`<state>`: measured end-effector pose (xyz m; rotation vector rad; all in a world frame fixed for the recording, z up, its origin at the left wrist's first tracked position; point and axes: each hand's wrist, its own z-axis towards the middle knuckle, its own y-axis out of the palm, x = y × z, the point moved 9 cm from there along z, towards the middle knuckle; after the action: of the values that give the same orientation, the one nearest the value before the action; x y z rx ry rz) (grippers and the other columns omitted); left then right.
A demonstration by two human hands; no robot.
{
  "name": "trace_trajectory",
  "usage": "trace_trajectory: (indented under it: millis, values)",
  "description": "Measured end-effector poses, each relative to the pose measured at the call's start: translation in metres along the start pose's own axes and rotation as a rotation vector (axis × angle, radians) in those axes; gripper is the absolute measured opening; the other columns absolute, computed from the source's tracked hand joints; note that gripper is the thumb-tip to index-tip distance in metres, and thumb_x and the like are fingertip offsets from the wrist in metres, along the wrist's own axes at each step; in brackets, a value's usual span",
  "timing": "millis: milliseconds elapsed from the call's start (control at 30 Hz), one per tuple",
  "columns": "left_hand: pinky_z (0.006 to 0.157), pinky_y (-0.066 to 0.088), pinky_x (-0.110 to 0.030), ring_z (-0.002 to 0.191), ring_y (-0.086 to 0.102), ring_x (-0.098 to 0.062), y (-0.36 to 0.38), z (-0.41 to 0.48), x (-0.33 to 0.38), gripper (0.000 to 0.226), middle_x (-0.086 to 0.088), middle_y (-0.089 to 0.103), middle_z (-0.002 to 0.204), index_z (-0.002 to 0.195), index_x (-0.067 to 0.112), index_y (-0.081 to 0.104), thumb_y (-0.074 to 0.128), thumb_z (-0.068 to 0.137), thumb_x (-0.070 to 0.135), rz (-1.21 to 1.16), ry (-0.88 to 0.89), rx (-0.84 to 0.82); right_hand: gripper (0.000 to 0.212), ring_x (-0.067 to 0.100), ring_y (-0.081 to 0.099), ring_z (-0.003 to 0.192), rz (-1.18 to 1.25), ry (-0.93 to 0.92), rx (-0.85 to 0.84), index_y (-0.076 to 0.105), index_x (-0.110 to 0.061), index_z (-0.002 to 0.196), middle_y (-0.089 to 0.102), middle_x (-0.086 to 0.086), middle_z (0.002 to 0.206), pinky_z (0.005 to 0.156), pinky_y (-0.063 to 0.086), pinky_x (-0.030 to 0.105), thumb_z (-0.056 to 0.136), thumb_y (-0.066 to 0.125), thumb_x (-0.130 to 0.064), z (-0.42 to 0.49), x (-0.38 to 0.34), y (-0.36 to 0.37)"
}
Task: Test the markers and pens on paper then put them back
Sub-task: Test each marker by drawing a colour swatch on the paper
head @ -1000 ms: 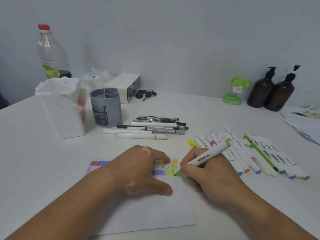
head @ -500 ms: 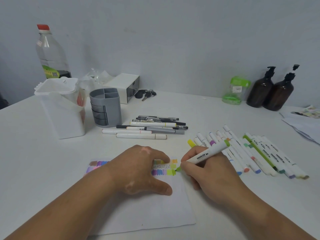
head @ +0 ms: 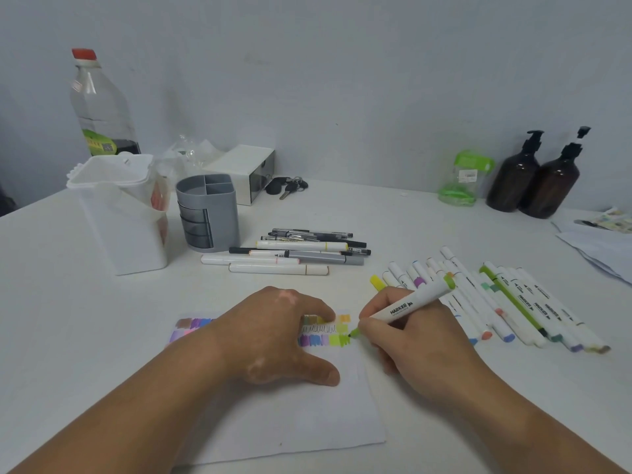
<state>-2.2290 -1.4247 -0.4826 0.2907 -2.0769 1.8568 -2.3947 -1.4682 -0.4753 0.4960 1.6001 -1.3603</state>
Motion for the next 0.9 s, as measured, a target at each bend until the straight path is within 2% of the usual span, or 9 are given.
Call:
trace_trajectory:
  millis: [133, 233, 300, 367, 467, 567, 700, 800, 900]
  values:
    - [0.080, 0.050, -0.021, 0.094, 0.056, -0.002, 0.000, -0.001, -0.002, 0.084, 0.020, 0.059, 0.113, 0.136, 0.046, 0.051, 0.073, 0.061, 0.079, 0.004, -0.010, 0.004, 0.010, 0.008, 0.053, 0.045, -0.007, -0.043, 0.036, 0.070, -0.026, 0.073, 0.062, -0.005, 0.055, 0.046, 0.041, 0.022, 0.081, 0.071, -0.020, 0.001, -0.005, -0.004]
    - [0.071, 0.046, -0.013, 0.084, 0.055, 0.005, -0.006, -0.002, -0.004, 0.078, 0.021, 0.060, 0.096, 0.132, 0.048, 0.053, 0.073, 0.062, 0.078, -0.062, -0.010, 0.038, 0.013, 0.012, 0.051, 0.043, 0.211, -0.100, 0.148, 0.068, -0.023, 0.070, 0.057, -0.003, 0.051, 0.042, 0.041, 0.018, 0.080, 0.073, -0.015, 0.002, -0.010, -0.022]
    - [0.062, 0.039, -0.011, 0.074, 0.053, 0.006, -0.017, -0.003, -0.008, 0.057, 0.018, 0.056, 0.076, 0.123, 0.048, 0.056, 0.074, 0.072, 0.066, -0.188, -0.007, 0.136, 0.005, 0.015, 0.051, 0.043, 0.359, -0.109, 0.202, 0.067, -0.020, 0.070, 0.058, 0.001, 0.053, 0.043, 0.043, 0.019, 0.073, 0.071, -0.020, 0.003, -0.011, -0.035]
    - [0.062, 0.040, -0.015, 0.068, 0.052, -0.001, -0.028, -0.002, -0.016, 0.029, 0.015, 0.055, 0.070, 0.112, 0.046, 0.056, 0.067, 0.085, 0.042, -0.376, -0.030, 0.239, 0.007, 0.017, 0.051, 0.045, 0.462, -0.102, 0.213, 0.066, -0.019, 0.070, 0.058, 0.004, 0.054, 0.044, 0.044, 0.022, 0.073, 0.071, -0.023, 0.005, -0.009, -0.042]
    - [0.067, 0.046, -0.039, 0.070, 0.049, -0.015, -0.028, -0.003, -0.024, 0.032, 0.005, 0.055, 0.075, 0.101, 0.039, 0.059, 0.047, 0.076, 0.024, -0.870, -0.099, 0.256, 0.011, 0.019, 0.049, 0.047, 0.526, -0.080, 0.181, 0.068, -0.019, 0.070, 0.057, 0.006, 0.057, 0.044, 0.043, 0.026, 0.077, 0.076, -0.022, 0.008, -0.005, -0.044]
    - [0.075, 0.051, -0.054, 0.080, 0.059, -0.026, -0.028, -0.005, -0.014, 0.033, 0.002, 0.071, 0.096, 0.108, 0.031, 0.060, 0.045, 0.086, 0.010, -0.986, -0.028, 0.256, 0.016, 0.017, 0.051, 0.050, 0.626, -0.058, 0.137, 0.073, -0.017, 0.073, 0.057, 0.006, 0.059, 0.045, 0.044, 0.024, 0.086, 0.075, -0.008, 0.009, -0.003, -0.041]
    - [0.087, 0.060, -0.038, 0.096, 0.072, -0.026, -0.025, -0.005, -0.002, 0.020, -0.004, 0.073, 0.117, 0.121, 0.016, 0.052, 0.051, 0.103, 0.007, -1.072, 0.075, 0.189, 0.027, 0.018, 0.054, 0.052, 0.808, -0.004, 0.084, 0.075, -0.013, 0.075, 0.058, 0.012, 0.063, 0.044, 0.046, 0.026, 0.091, 0.059, 0.001, 0.010, 0.000, -0.035]
    - [0.085, 0.060, -0.033, 0.099, 0.074, -0.029, -0.022, -0.004, 0.002, 0.017, -0.008, 0.074, 0.114, 0.117, 0.006, 0.053, 0.054, 0.101, 0.006, -1.107, 0.091, 0.150, 0.027, 0.020, 0.053, 0.051, 0.851, -0.017, 0.074, 0.071, -0.015, 0.072, 0.058, 0.014, 0.063, 0.042, 0.045, 0.028, 0.090, 0.060, 0.000, 0.010, -0.002, -0.036]
    - [0.079, 0.060, -0.033, 0.089, 0.075, -0.029, -0.024, -0.004, 0.005, 0.011, -0.011, 0.076, 0.104, 0.108, 0.009, 0.063, 0.060, 0.098, 0.007, -1.050, 0.114, 0.161, 0.010, 0.020, 0.053, 0.050, 0.833, -0.061, 0.042, 0.070, -0.016, 0.070, 0.059, 0.014, 0.062, 0.042, 0.044, 0.027, 0.078, 0.067, -0.010, 0.009, -0.009, -0.034]
